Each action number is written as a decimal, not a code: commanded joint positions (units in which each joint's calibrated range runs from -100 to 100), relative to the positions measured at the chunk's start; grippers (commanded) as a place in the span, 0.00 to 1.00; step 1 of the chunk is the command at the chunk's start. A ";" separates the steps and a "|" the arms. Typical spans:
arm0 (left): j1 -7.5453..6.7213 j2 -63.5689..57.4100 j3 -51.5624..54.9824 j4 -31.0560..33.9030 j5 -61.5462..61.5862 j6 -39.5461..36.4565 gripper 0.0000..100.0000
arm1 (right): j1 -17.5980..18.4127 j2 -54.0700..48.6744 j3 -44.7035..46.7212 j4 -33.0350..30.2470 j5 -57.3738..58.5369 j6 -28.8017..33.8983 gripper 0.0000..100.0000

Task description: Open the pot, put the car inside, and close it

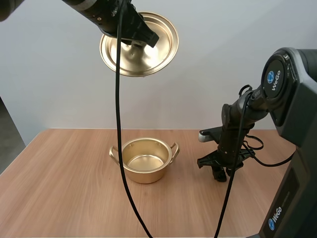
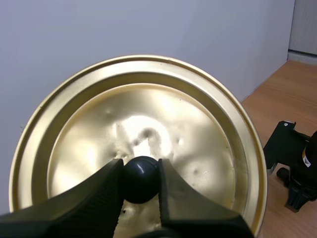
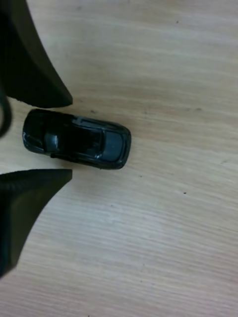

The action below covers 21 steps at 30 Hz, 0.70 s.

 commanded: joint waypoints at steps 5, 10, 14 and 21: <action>0.04 -0.01 0.03 0.03 1.26 -0.23 0.00 | 0.00 2.23 -0.07 -0.02 0.66 -0.04 0.00; 0.04 -0.30 0.03 0.03 1.59 -0.23 0.00 | 0.00 2.88 -0.07 -0.02 0.66 -0.04 0.00; 0.04 -1.30 0.03 0.03 0.51 -0.89 0.00 | 0.00 1.35 -1.83 -0.02 3.29 -0.04 0.00; 0.04 -4.03 -2.61 0.11 -0.95 -0.99 0.00 | 0.00 -6.67 -10.60 0.12 12.06 -1.06 0.00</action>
